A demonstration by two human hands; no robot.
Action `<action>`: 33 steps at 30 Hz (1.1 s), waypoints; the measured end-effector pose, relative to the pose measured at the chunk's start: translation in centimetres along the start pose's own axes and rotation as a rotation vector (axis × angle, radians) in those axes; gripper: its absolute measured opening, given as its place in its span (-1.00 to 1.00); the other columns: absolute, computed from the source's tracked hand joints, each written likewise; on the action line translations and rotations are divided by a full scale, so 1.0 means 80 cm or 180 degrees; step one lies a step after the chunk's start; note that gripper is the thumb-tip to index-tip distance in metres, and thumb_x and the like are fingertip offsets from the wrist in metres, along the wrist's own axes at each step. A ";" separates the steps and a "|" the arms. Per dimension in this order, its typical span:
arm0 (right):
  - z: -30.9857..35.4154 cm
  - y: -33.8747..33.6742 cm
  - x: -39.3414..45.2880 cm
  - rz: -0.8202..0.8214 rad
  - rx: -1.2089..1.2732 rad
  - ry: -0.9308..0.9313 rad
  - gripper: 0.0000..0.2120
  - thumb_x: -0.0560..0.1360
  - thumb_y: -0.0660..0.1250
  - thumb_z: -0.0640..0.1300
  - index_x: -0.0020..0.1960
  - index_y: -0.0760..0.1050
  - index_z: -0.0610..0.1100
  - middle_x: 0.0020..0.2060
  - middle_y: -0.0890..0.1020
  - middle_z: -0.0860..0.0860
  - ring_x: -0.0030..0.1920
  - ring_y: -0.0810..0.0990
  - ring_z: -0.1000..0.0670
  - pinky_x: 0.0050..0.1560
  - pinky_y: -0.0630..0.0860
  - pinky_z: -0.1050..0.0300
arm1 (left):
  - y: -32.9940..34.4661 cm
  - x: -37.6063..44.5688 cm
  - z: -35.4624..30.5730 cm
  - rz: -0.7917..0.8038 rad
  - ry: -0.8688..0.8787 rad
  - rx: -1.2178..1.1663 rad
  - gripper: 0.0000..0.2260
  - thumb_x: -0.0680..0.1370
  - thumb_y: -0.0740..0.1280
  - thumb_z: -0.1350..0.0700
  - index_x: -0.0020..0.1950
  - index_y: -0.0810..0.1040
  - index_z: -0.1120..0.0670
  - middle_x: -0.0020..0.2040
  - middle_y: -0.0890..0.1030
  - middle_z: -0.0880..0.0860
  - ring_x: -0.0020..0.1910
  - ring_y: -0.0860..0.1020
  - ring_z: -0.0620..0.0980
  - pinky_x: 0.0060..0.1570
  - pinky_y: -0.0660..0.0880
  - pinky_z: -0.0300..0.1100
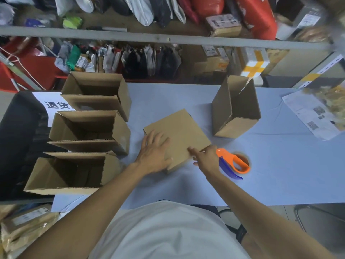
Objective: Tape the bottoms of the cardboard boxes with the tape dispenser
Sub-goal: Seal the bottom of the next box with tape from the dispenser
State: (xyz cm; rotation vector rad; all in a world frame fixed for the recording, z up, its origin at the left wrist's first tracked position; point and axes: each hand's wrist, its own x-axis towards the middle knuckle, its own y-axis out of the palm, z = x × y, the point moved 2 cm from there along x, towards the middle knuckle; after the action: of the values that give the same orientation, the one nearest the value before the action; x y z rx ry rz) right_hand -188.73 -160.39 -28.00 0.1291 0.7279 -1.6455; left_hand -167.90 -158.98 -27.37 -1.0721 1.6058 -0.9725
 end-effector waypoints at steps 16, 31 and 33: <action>0.030 -0.052 0.026 0.2236 -0.2118 -0.1479 -0.19 0.46 0.48 -0.22 0.57 0.15 0.09 0.58 0.09 0.07 0.40 0.36 0.08 0.28 0.42 0.17 | -0.019 0.012 -0.001 -0.0089 0.0511 -0.0034 -0.36 0.38 0.35 -0.31 0.43 0.30 -0.22 0.51 0.06 0.18 0.51 -0.03 0.17 0.49 -0.13 0.11; 0.010 -0.070 0.006 0.0344 -0.1628 -0.1104 -0.70 0.59 0.29 -0.09 0.29 0.51 -0.13 0.10 0.64 -0.04 0.08 0.60 -0.07 -0.01 0.49 0.09 | 0.005 0.016 -0.042 0.0091 -0.0054 0.0046 -0.36 0.45 0.23 -0.37 0.50 0.12 -0.31 0.59 -0.14 0.12 0.53 -0.13 0.23 0.42 0.00 0.24; -0.001 -0.102 0.016 -0.0385 -0.2243 -0.1130 -0.75 0.60 0.21 -0.04 0.05 0.56 -0.19 -0.08 0.65 -0.11 -0.08 0.61 -0.15 -0.20 0.42 0.06 | 0.010 0.016 -0.051 0.0134 -0.0029 0.0077 -0.37 0.47 0.18 -0.38 0.51 0.07 -0.34 0.59 -0.17 0.10 0.53 -0.15 0.24 0.42 -0.03 0.26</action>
State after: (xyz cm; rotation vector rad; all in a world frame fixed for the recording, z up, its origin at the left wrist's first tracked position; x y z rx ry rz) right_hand -196.58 -161.21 -25.57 -0.7022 1.0032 -1.3824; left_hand -172.24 -159.51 -27.48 -1.0210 1.5990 -0.9555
